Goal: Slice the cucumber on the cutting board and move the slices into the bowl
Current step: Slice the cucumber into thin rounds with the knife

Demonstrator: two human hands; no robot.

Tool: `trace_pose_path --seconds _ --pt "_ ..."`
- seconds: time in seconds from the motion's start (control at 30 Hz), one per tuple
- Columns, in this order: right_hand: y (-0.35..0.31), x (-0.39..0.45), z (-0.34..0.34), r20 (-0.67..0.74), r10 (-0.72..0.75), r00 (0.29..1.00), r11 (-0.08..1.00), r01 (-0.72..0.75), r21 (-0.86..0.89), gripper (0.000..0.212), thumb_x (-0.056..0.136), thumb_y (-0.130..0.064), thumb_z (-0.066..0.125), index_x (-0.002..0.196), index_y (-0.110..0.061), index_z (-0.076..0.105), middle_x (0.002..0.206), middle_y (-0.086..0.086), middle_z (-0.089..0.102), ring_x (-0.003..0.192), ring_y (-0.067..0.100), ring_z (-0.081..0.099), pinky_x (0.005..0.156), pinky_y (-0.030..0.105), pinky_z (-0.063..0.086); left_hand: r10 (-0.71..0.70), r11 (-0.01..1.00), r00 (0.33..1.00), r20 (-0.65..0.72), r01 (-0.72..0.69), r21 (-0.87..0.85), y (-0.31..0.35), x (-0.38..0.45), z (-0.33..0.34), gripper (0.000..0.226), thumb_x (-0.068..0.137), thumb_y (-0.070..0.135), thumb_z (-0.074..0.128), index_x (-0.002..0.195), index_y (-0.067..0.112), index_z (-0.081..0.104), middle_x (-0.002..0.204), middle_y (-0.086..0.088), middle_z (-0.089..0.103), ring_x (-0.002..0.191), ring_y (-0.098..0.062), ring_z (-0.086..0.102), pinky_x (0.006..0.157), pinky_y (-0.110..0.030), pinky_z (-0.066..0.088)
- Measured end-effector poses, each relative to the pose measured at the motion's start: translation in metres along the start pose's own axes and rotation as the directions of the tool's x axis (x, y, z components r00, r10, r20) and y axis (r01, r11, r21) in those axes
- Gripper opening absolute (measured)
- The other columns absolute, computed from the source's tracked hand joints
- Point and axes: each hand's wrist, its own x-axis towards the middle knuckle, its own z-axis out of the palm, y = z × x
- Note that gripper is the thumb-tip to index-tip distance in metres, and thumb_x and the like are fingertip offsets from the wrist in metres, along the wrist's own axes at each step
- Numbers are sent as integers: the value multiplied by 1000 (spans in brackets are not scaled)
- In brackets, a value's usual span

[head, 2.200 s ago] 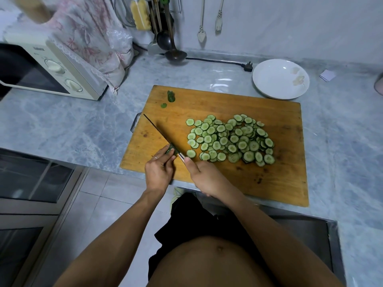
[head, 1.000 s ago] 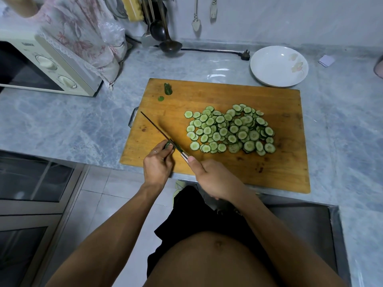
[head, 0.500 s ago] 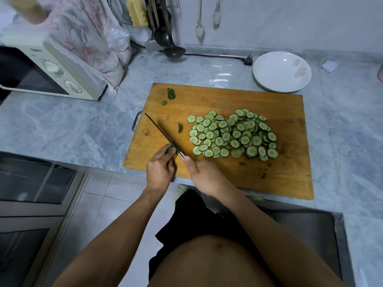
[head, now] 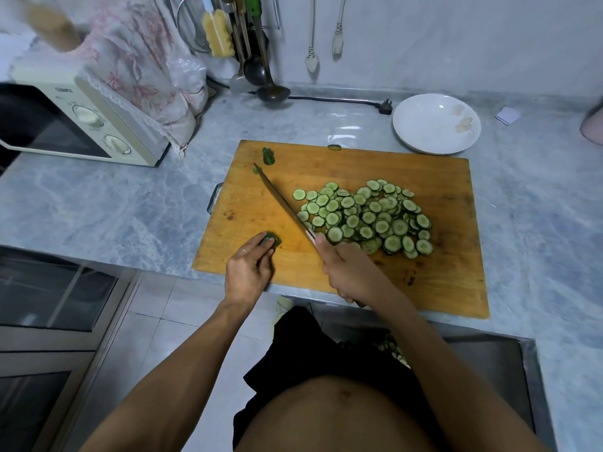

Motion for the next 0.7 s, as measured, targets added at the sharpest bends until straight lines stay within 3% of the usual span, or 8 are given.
trace_pose_path --seconds 0.27,0.37,0.53,0.7 --pt "-7 -23 11 62 -46 997 993 52 -106 61 102 -56 26 69 -10 45 57 10 36 45 19 38 54 31 30 14 999 1000 -18 -13 51 4 -1 1 29 81 -5 63 105 6 76 122 -11 68 101 -26 68 85 -32 56" --pt "-4 -27 13 59 -45 997 991 52 -121 62 103 -55 26 60 -12 38 45 -2 34 38 11 35 55 32 32 -16 1000 999 -31 17 23 5 -2 1 28 82 -6 63 104 5 76 120 -11 68 100 -25 69 86 -30 55" --pt "-3 -29 15 71 -51 996 990 59 -129 65 105 -51 23 52 -13 33 31 -5 35 33 9 39 56 33 36 -29 999 999 -29 30 19 5 -1 2 30 81 -8 65 105 5 76 120 -12 68 99 -23 69 91 -23 51" --pt "-6 -27 17 115 -22 993 995 34 -99 67 105 -52 21 52 -12 34 29 -3 34 29 10 38 57 33 38 -43 999 999 -8 43 26 5 0 3 29 84 -1 60 107 7 76 125 -9 67 103 -23 69 88 -32 55"
